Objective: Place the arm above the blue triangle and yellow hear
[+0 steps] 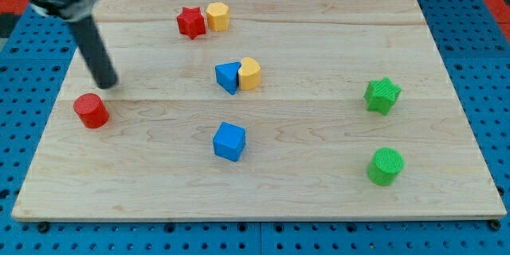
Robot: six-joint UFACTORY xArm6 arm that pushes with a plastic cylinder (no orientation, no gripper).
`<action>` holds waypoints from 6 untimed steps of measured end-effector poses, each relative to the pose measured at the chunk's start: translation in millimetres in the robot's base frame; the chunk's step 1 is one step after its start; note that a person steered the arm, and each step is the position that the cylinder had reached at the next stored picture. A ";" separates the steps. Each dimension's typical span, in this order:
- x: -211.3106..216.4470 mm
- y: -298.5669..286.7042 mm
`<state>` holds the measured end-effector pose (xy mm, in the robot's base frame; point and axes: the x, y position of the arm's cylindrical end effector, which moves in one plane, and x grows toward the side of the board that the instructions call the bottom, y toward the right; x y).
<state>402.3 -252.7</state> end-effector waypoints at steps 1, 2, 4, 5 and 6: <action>-26.0 -51.8; -35.6 -5.4; -32.4 98.1; -29.4 153.4; -37.2 182.0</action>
